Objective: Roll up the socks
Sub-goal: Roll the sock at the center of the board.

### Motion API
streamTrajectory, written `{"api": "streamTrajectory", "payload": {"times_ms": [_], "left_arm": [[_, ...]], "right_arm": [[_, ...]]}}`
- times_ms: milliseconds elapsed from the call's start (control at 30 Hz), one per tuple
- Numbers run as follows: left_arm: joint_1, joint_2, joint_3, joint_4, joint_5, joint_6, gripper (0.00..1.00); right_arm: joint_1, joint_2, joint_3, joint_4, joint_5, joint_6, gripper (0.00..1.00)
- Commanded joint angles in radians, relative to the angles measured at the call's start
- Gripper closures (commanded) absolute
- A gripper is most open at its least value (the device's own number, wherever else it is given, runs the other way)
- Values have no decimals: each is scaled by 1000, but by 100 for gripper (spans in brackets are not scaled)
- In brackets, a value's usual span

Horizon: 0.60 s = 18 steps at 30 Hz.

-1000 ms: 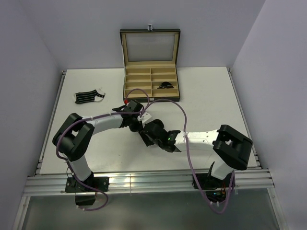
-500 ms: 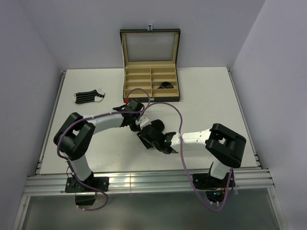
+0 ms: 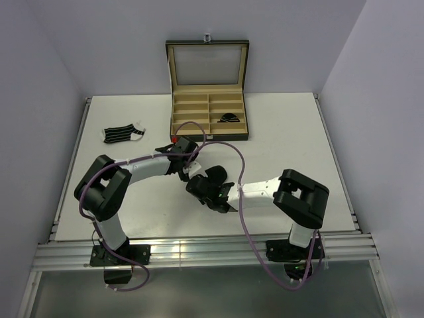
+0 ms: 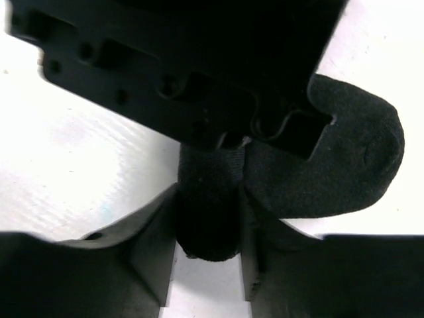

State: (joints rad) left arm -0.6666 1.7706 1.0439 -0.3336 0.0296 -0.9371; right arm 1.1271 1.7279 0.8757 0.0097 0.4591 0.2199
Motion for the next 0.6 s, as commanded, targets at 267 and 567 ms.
{"api": "streamTrajectory", "payload": {"times_ms": [267,567], "left_arm": [[-13,-11,-33,-16,-17,-2,74],[-2,-161,-130,80,-39,-55,39]], "right_arm": [[-67,-37,-35,-13,-227,36,98],[-335,-51,-89,53,-765,52,100]]}}
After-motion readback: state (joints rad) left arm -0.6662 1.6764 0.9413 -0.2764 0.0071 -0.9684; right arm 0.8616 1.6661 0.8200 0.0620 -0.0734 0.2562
